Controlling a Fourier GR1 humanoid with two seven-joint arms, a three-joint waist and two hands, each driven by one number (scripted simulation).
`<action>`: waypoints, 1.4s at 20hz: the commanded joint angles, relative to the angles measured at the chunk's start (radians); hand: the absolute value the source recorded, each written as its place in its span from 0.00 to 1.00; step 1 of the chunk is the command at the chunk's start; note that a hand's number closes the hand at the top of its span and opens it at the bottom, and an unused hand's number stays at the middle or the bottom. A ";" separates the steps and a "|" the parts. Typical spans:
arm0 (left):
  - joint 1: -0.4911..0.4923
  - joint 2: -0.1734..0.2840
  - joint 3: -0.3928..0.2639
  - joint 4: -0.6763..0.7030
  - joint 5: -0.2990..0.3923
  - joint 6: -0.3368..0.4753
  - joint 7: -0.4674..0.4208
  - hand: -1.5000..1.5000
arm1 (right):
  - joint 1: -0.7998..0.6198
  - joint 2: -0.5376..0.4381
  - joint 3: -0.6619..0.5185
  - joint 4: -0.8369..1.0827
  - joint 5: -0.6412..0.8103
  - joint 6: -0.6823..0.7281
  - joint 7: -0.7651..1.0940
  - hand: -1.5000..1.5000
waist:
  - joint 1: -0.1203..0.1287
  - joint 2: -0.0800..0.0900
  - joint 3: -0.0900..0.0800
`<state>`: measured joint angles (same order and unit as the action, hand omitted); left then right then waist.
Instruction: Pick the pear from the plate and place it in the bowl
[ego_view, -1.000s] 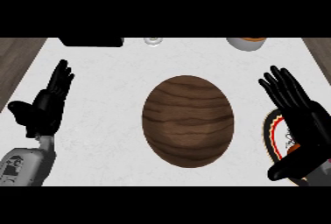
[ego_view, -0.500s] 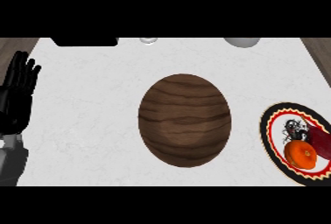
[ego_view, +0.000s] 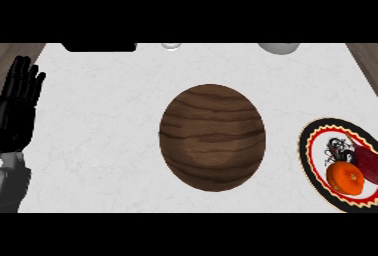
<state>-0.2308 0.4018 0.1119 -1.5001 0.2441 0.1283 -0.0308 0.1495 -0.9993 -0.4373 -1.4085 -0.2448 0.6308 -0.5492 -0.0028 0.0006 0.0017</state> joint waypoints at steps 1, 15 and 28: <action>0.008 -0.008 -0.012 -0.037 -0.012 0.014 0.014 0.50 | 0.017 -0.172 0.007 0.081 0.134 0.154 -0.128 0.00 | 0.020 0.002 0.002; -0.011 -0.010 0.002 0.017 0.002 -0.039 -0.007 0.50 | 0.013 -0.288 0.307 0.237 0.451 -0.062 -0.426 0.00 | 0.036 0.008 0.001; -0.049 -0.015 0.012 0.048 -0.005 -0.056 0.005 0.50 | -0.237 -0.141 0.558 0.407 0.565 -0.147 -0.396 0.00 | 0.033 0.005 0.000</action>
<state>-0.2820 0.3810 0.1189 -1.4389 0.2328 0.0840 -0.0468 -0.0057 -1.1905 0.0683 -1.0476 0.2915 0.3736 -0.8773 0.0326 0.0085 0.0022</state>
